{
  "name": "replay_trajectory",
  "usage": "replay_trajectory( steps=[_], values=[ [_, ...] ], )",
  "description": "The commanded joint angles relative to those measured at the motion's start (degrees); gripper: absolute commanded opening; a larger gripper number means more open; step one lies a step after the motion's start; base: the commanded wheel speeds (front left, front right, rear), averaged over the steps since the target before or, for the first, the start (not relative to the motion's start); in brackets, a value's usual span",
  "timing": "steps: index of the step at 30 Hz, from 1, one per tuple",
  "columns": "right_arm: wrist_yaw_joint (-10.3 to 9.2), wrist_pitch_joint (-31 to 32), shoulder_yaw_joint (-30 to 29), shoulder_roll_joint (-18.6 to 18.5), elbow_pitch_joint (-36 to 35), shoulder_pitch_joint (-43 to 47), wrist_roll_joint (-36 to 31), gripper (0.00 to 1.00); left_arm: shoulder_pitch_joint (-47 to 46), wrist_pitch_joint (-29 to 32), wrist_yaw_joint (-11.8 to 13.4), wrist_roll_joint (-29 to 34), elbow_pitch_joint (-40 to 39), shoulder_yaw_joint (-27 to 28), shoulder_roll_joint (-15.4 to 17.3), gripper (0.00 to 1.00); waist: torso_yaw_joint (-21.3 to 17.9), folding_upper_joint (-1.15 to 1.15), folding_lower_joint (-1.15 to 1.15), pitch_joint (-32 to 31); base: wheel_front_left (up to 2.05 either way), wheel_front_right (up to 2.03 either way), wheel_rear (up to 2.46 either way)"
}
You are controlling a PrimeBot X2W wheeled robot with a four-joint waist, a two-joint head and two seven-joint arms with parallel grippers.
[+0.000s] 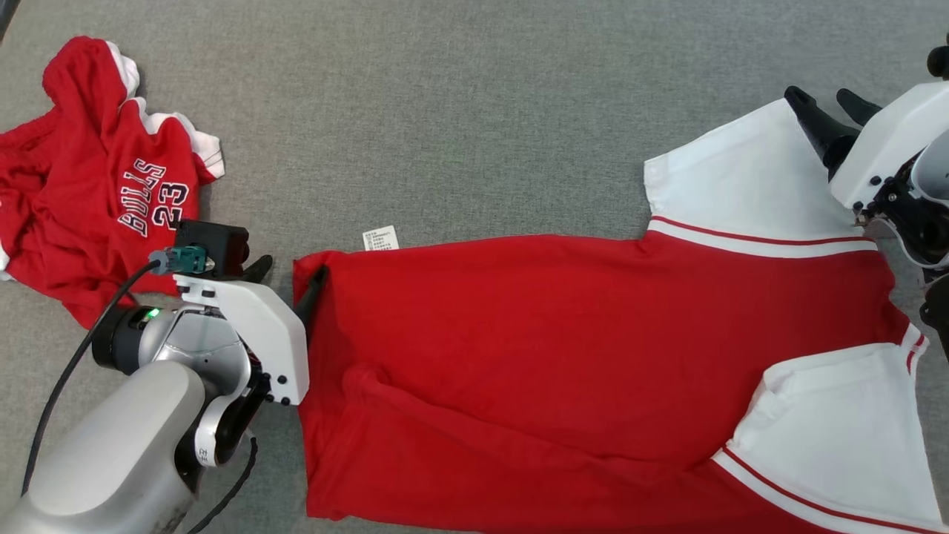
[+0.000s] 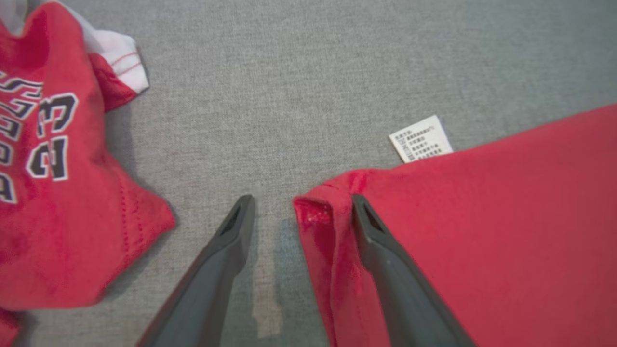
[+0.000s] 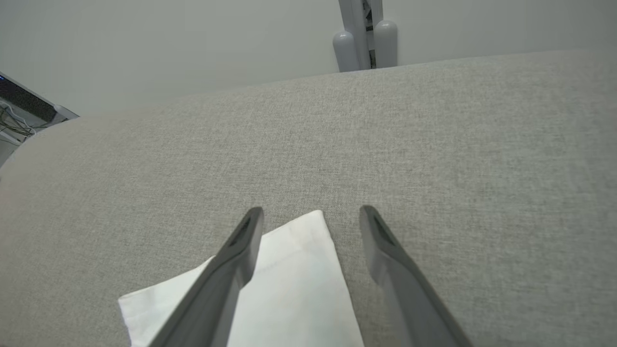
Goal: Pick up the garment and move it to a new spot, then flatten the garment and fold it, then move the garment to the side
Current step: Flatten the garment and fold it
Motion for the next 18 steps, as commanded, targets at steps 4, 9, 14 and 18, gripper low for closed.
replay_trajectory(
  steps=[4, 9, 14, 18],
  values=[
    [0.01, 1.53, 2.51, 0.19, 5.63, -2.52, 2.26, 1.0, -1.38, 1.11, -0.39, -0.64, -1.08, -0.42, -0.3, 1.0, 1.32, 0.0, 0.0, 1.35, 0.0, 0.0, 0.0],
    [0.01, 2.02, 4.84, 0.81, 7.46, -2.67, 3.88, 1.0, -1.53, 1.45, -0.62, -0.8, -1.3, -0.72, -0.51, 1.0, 1.59, 0.0, 0.0, 1.47, 0.0, 0.0, 0.0],
    [0.01, 1.46, 7.45, 0.67, 8.23, -3.08, 5.86, 0.22, -2.41, 0.54, -1.14, -0.76, -0.31, -0.42, -0.87, 1.0, 1.46, 0.0, 0.0, 1.54, 0.0, 0.0, 0.0],
    [0.01, 0.88, 9.18, 0.32, 8.31, -3.7, 7.42, 0.0, -2.94, 0.45, -2.15, -1.18, 0.97, -0.53, -1.2, 1.0, 1.11, 0.0, 0.0, 1.72, 0.0, 0.0, 0.0]
  ],
)
